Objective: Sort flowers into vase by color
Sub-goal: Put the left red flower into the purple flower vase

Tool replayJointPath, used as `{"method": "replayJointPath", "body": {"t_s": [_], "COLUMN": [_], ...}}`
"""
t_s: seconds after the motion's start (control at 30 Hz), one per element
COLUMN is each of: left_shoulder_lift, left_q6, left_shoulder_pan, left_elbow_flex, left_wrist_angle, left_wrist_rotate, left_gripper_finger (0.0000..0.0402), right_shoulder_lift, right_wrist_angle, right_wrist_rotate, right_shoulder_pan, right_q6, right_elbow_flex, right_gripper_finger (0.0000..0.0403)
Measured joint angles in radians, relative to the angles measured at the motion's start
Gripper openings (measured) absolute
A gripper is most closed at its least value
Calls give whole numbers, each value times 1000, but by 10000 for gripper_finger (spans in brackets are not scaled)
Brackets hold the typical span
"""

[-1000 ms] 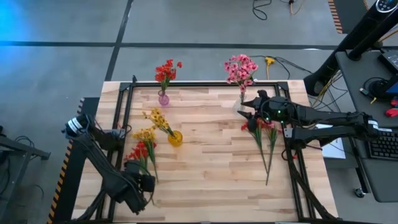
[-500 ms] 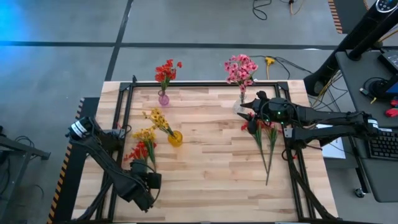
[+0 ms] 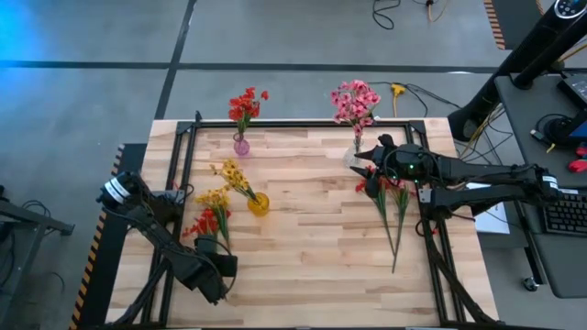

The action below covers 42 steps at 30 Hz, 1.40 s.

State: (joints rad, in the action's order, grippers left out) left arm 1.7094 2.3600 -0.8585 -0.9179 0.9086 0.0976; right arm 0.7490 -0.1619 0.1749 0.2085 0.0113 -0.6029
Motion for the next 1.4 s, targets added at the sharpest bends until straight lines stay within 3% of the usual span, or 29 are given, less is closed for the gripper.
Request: {"method": "replayJointPath", "body": {"t_s": [0.13,0.43,0.6,0.93,1.17,1.4], "left_shoulder_lift": [-1,1,1,1,-23,-102], "left_q6": [5,7,7,-3,-13,-111], "left_shoulder_pan": [0,0,0,-8,-28,-58], "left_elbow_flex": [4,4,4,-39,-146,-271], "left_wrist_angle": [-3,9,11,88,245,294], "left_wrist_rotate": [5,1,-1,-66,-62,-71], "left_gripper_finger": [193,60,11,10,7,6], "right_shoulder_lift": [0,0,0,0,0,0], "right_wrist_angle": [0,0,-5,-6,-7,-7], "right_wrist_rotate": [0,0,0,0,0,0], "right_shoulder_pan": [0,0,0,0,0,0], "right_q6": [0,0,0,0,0,0], "right_elbow_flex": [0,1,1,1,1,1], "right_gripper_finger": [192,192,192,192,192,192]}}
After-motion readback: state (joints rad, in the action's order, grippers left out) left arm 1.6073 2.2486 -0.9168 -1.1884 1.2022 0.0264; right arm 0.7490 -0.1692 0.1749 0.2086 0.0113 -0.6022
